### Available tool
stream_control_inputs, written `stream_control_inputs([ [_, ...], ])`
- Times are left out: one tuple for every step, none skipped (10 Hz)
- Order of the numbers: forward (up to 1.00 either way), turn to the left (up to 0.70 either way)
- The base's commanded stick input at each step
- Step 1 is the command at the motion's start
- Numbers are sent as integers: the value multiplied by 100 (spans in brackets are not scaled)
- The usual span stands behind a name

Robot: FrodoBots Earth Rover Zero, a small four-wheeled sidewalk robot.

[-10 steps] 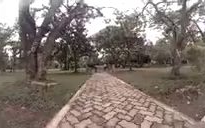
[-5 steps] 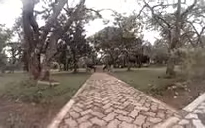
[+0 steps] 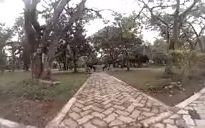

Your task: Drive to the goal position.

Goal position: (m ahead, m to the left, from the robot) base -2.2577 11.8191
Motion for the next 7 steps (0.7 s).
stream_control_inputs([
  [-70, 0],
  [-70, 0],
  [-53, 0],
  [-16, 0],
  [0, 0],
  [0, 0],
  [0, 0],
])
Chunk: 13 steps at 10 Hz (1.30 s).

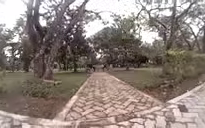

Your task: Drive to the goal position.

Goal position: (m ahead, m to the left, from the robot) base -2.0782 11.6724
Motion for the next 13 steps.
stream_control_inputs([
  [0, 0],
  [-18, 0],
  [-40, 0],
  [-70, 0],
  [-70, 0],
  [-70, 0],
  [0, 0],
  [0, 0],
  [0, 0],
  [0, 0],
  [0, 0],
  [35, 0],
  [70, 0],
])
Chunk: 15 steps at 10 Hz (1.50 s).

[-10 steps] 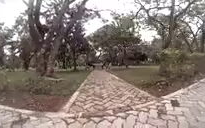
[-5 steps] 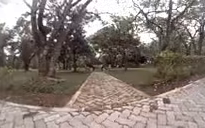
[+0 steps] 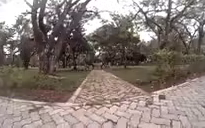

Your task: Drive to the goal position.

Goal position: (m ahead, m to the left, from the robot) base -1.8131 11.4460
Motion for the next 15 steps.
stream_control_inputs([
  [70, 0],
  [64, 0],
  [29, 0],
  [0, 0],
  [0, 0],
  [0, 0],
  [0, 0],
  [0, 0],
  [0, 0],
  [0, 21],
  [0, 57],
  [0, 70],
  [0, 70],
  [0, 70],
  [0, 70],
])
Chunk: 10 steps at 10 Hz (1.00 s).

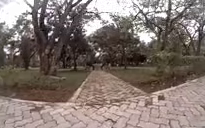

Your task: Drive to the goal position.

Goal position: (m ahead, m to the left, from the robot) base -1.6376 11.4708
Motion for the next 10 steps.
stream_control_inputs([
  [0, 70],
  [0, 70],
  [0, 40],
  [0, 2],
  [0, 0],
  [0, 0],
  [0, 0],
  [0, 2],
  [0, 39],
  [0, 70],
])
